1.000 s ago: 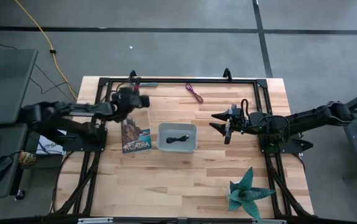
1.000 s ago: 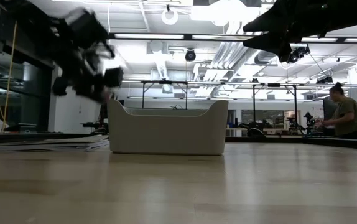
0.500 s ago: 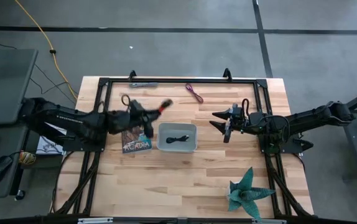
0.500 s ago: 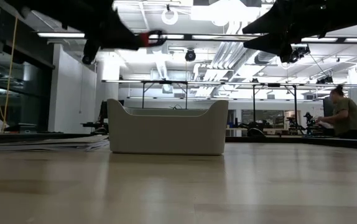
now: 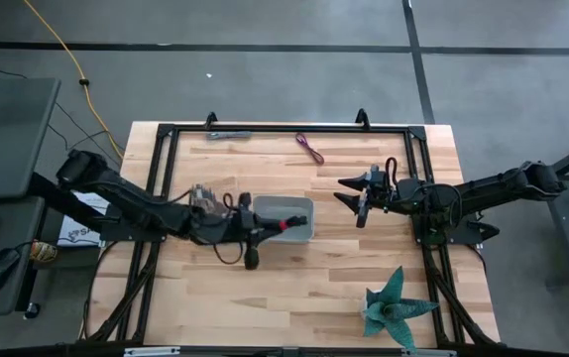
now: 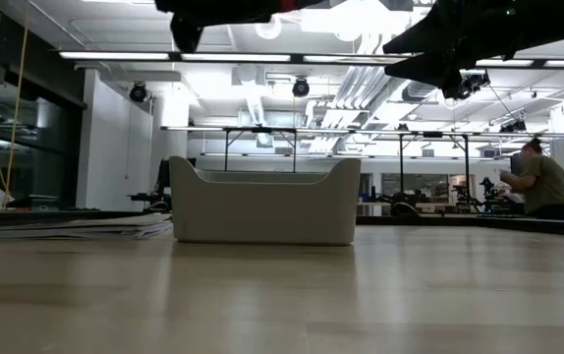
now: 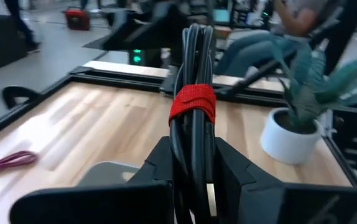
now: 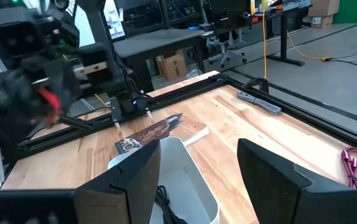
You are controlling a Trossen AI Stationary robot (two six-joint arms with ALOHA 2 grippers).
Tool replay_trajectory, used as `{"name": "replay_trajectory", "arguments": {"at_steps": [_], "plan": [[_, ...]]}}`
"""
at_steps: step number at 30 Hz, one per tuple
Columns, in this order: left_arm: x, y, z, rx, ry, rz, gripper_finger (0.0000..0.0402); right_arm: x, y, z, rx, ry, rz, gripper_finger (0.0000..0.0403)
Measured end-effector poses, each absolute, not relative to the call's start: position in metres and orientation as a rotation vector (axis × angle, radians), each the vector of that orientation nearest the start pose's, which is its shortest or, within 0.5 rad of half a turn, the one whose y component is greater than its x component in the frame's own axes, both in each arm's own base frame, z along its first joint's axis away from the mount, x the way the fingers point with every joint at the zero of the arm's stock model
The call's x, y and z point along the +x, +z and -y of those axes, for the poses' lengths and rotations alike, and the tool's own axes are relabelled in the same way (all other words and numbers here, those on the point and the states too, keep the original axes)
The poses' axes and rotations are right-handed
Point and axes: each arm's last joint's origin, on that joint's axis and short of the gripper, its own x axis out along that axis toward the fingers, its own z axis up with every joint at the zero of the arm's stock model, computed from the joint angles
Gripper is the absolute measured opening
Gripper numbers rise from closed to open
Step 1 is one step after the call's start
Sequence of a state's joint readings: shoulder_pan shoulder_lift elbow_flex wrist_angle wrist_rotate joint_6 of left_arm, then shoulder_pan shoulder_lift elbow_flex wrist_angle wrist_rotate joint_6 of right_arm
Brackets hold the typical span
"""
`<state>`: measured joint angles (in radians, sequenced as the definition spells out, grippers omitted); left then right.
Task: Pick and place USB-C Cables
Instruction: Put the black charger cable into the gray bin
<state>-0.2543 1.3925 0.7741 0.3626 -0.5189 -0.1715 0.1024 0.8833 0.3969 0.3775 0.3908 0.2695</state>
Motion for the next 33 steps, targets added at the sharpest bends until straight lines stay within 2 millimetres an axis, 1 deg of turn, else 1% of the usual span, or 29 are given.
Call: {"name": "replay_trajectory", "arguments": {"at_steps": [5, 17, 33], "plan": [[0.3014, 0.2477, 0.0658, -0.072, 0.208, -0.225, 0.0030, 0.1912, 0.2358, -0.0086, 0.241, -0.300, -0.066, 0.0206], [0.3011, 0.2454, 0.0679, -0.040, 0.130, -0.258, 0.0030, 0.1912, 0.2356, -0.0086, 0.240, -0.301, -0.069, 0.0206], [0.3009, 0.2444, 0.0685, -0.041, 0.108, -0.268, 0.0031, 0.1912, 0.2357, -0.0086, 0.232, -0.300, -0.070, 0.0206]]}}
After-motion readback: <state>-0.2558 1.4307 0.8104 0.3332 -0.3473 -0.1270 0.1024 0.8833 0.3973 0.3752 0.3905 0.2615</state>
